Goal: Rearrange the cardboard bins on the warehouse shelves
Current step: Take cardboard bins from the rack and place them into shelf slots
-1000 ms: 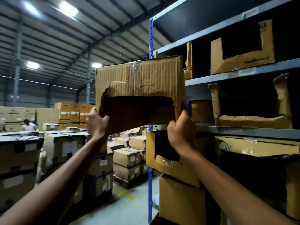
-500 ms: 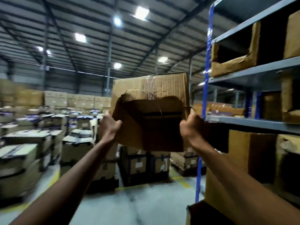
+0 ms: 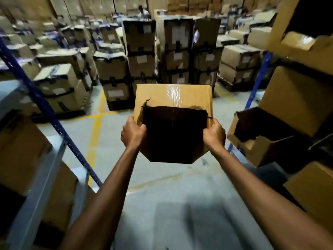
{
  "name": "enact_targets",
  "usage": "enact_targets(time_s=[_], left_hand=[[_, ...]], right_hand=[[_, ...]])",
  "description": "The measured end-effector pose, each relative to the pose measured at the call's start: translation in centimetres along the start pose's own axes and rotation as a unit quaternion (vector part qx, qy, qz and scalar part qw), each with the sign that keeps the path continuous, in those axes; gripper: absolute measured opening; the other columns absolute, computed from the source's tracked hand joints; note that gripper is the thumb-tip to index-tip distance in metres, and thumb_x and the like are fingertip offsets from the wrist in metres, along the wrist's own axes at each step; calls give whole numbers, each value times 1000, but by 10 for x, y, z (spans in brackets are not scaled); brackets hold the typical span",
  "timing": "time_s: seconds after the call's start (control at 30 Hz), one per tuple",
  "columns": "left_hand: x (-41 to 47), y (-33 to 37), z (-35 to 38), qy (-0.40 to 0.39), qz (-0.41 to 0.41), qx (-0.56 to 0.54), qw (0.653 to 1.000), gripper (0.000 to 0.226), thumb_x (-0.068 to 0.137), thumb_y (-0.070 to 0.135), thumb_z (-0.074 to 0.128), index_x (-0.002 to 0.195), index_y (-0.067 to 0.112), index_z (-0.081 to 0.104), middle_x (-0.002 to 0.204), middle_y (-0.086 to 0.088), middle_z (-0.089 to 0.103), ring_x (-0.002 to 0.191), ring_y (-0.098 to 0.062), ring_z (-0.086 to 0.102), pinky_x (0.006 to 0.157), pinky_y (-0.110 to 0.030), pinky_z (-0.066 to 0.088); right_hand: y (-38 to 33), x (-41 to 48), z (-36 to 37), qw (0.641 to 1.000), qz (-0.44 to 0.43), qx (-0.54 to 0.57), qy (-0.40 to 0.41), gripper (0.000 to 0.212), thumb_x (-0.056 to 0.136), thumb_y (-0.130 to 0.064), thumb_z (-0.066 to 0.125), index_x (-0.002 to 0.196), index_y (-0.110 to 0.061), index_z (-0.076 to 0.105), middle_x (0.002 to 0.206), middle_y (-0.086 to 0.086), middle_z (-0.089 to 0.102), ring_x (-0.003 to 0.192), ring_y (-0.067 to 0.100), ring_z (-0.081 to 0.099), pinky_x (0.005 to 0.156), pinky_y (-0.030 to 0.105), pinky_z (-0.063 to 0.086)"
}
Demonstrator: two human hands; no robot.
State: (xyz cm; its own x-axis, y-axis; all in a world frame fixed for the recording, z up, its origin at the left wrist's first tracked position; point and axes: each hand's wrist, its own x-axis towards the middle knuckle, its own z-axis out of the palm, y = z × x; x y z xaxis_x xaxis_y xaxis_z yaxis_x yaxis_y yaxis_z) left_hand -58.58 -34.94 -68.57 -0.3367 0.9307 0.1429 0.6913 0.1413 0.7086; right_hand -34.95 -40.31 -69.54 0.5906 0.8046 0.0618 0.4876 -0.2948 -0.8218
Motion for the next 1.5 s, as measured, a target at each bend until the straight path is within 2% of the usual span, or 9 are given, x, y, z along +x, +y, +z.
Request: enact_targets(time_s=[0.33, 0.63, 0.77, 0.83, 0.97, 1.1, 1.3, 1.4, 1.5], left_hand=[[5, -91, 84, -108, -82, 11, 991, 24, 79, 24, 60, 101, 15, 55, 98, -15, 65, 90, -40, 59, 75, -39, 44], [4, -99, 143, -161, -113, -5, 981, 17, 79, 20, 58, 95, 21, 61, 89, -8, 65, 86, -37, 61, 78, -41, 52], [4, -84, 161, -184, -68, 18, 980, 20, 83, 16, 55, 101, 20, 62, 92, -7, 66, 90, -36, 63, 74, -37, 47], [1, -73, 170, -193, -25, 40, 980, 27, 83, 15, 53, 107, 21, 62, 97, -9, 68, 92, -37, 62, 72, -35, 45], [-4, -43, 190, -221, 115, 97, 964, 32, 78, 17, 52, 106, 28, 63, 98, -9, 69, 93, -39, 61, 70, -37, 46], [-4, -4, 206, -269, 278, 143, 911, 29, 79, 25, 59, 106, 35, 64, 92, -5, 69, 88, -36, 62, 62, -33, 40], [-32, 64, 211, -306, 533, 263, 744, 21, 84, 38, 57, 90, 20, 66, 82, -10, 67, 79, -36, 62, 57, -33, 34], [-50, 75, 216, -311, 595, 249, 698, 9, 81, 19, 57, 82, 23, 64, 76, -7, 68, 77, -32, 64, 76, -34, 40], [-55, 70, 224, -303, 640, 216, 673, 18, 77, 11, 60, 70, 27, 62, 63, 1, 59, 74, -21, 63, 109, -57, 26]], right_hand=[[78, -14, 71, 993, 102, -51, -33, 51, 85, -4, 46, 132, -23, 52, 110, 15, 66, 100, 40, 60, 81, 42, 50], [115, -11, 70, 985, 162, -39, -41, 44, 85, -17, 63, 129, -19, 55, 114, 9, 66, 105, 33, 61, 89, 43, 52], [131, -10, 55, 984, 173, -26, -38, 50, 83, -31, 71, 128, -19, 53, 119, 4, 64, 109, 29, 59, 90, 42, 49], [140, -10, 46, 985, 172, -30, -14, 68, 82, -36, 72, 141, -19, 41, 132, 5, 58, 120, 29, 54, 97, 42, 46], [140, -9, 32, 987, 147, -70, 7, 103, 83, -34, 73, 155, -16, 2, 162, 9, 10, 147, 27, 19, 113, 40, 28], [128, 1, 29, 986, 16, -163, 5, 108, 82, -35, 73, 154, -14, -5, 162, 7, -10, 149, 23, -1, 121, 40, 12], [125, 24, 33, 938, -90, -328, -73, 110, 81, -25, 70, 152, -6, -11, 162, 13, -9, 149, 25, -9, 118, 41, -5], [126, 31, 28, 937, -41, -320, -135, 104, 82, -17, 67, 152, -4, -8, 159, 18, 15, 147, 30, 16, 118, 42, 18], [134, 38, 18, 942, 47, -298, -150, 80, 82, -22, 62, 148, -1, 22, 121, 19, 59, 113, 38, 57, 85, 44, 50]])
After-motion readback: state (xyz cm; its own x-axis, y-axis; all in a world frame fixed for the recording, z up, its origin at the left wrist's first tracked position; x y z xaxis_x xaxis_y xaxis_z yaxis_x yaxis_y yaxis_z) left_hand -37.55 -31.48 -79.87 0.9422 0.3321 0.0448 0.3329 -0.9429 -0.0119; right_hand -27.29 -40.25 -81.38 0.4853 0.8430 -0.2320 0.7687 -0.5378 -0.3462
